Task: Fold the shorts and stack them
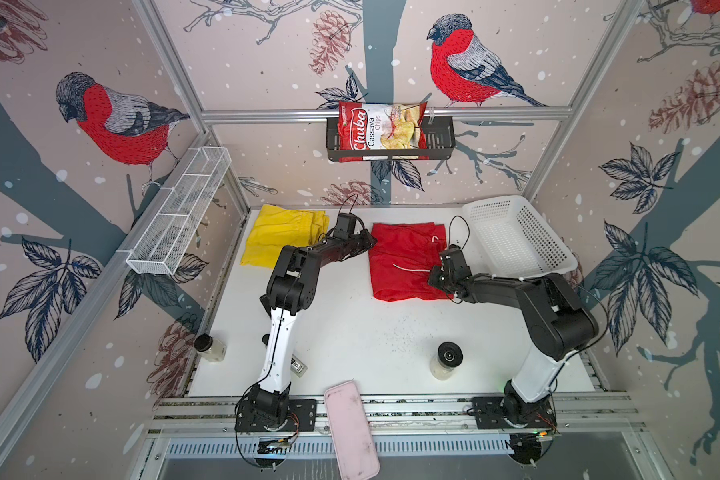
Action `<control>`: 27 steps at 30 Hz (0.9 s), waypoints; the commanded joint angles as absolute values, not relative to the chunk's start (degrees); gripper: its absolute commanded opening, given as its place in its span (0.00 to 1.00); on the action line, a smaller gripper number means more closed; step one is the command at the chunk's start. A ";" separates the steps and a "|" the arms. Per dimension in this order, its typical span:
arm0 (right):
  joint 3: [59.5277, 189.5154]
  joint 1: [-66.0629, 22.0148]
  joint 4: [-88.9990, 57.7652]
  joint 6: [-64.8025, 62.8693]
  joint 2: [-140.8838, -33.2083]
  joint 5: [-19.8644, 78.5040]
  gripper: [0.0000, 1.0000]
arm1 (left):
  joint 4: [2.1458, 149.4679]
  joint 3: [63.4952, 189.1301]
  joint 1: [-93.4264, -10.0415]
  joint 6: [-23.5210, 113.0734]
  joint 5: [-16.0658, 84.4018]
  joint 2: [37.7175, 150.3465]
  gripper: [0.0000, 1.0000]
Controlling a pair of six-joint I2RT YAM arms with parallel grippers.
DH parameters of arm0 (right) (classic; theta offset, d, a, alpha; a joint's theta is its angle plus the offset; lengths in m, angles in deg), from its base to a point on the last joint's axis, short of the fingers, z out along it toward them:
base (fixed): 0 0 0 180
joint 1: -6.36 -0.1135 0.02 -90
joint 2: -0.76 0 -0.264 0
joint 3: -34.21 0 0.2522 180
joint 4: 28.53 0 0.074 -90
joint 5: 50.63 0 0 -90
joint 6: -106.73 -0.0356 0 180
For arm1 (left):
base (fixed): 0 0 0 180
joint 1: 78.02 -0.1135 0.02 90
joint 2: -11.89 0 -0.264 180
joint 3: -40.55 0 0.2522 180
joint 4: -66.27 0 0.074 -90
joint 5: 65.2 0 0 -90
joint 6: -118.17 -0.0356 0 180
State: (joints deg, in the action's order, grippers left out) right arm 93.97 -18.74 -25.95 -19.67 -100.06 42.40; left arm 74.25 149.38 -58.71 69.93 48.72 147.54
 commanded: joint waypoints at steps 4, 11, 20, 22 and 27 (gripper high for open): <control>92.65 -19.71 -21.93 -18.97 -96.62 43.92 0.29 | 78.04 152.15 -58.78 69.01 50.03 147.54 0.30; 95.88 -22.24 -20.12 -17.28 -86.63 47.06 0.46 | 75.21 139.64 -58.52 71.06 47.79 130.36 0.46; 88.79 -22.83 -23.54 -17.82 -70.53 47.47 0.53 | 74.85 124.59 -57.54 71.41 43.71 121.06 0.49; 86.89 -22.76 -22.92 -18.21 -66.71 49.61 0.56 | 74.50 122.74 -56.42 71.12 43.60 121.31 0.49; 84.05 -20.92 -19.75 -19.47 -62.09 51.20 0.59 | 75.16 121.43 -52.97 70.18 42.25 123.69 0.53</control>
